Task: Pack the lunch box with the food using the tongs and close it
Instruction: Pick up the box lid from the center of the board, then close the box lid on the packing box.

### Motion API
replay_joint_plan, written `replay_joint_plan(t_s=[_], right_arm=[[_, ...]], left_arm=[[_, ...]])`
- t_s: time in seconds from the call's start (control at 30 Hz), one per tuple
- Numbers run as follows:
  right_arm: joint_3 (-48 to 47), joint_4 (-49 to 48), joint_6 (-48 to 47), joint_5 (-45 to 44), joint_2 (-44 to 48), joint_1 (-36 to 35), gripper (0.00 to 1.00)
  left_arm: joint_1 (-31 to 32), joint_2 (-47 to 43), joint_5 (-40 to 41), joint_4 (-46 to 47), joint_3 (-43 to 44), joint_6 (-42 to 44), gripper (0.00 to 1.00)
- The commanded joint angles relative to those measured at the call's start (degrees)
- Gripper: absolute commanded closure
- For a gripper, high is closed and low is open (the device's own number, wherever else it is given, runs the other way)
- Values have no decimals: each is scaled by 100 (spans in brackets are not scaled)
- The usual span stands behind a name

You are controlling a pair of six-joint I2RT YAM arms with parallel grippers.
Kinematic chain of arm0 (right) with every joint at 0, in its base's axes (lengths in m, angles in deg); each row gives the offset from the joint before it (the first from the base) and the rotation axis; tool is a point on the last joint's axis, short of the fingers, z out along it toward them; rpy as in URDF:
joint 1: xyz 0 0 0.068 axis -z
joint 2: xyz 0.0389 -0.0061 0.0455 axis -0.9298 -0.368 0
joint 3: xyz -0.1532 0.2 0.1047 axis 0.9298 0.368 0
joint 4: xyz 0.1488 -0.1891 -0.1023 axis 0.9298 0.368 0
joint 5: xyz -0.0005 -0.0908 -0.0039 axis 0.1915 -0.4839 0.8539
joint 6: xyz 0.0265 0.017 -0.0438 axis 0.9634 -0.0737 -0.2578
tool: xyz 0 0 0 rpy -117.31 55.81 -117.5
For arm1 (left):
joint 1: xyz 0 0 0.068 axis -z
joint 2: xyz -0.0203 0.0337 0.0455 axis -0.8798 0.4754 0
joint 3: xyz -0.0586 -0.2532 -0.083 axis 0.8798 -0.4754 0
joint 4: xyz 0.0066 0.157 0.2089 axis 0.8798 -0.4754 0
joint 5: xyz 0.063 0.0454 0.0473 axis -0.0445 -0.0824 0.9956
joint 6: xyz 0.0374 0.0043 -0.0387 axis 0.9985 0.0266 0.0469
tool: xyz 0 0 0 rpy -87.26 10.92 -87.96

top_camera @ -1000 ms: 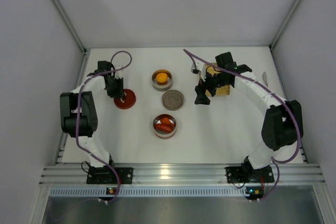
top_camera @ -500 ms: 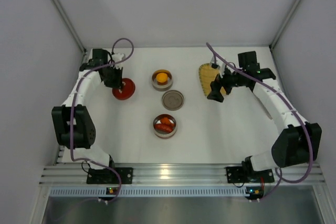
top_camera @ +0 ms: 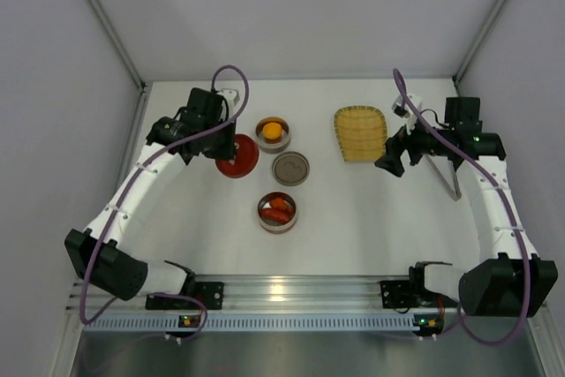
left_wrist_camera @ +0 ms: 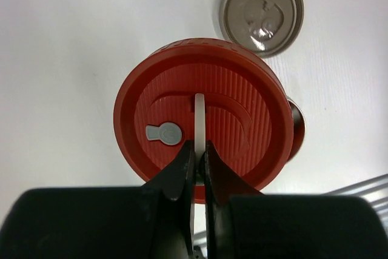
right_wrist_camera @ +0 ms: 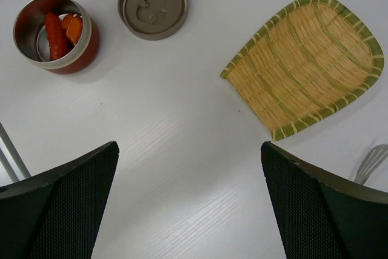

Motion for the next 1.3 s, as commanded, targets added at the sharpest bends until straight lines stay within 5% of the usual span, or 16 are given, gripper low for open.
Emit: replay_joint_plan(t_s=[0.0, 0.37, 0.73, 1.27], right_arm=[[35, 354, -166, 278, 289, 247, 1], [193, 591, -368, 137, 430, 529, 1], [369, 442, -342, 32, 281, 608, 1], [685, 328, -553, 102, 219, 925, 1]], left_arm=[[407, 139, 332, -399, -228, -1229, 100], [1524, 271, 868, -189, -1020, -1572, 100], [2367, 885, 1562, -39, -845, -1792, 100], [2826, 1554, 1905, 242, -634, -2074, 100]])
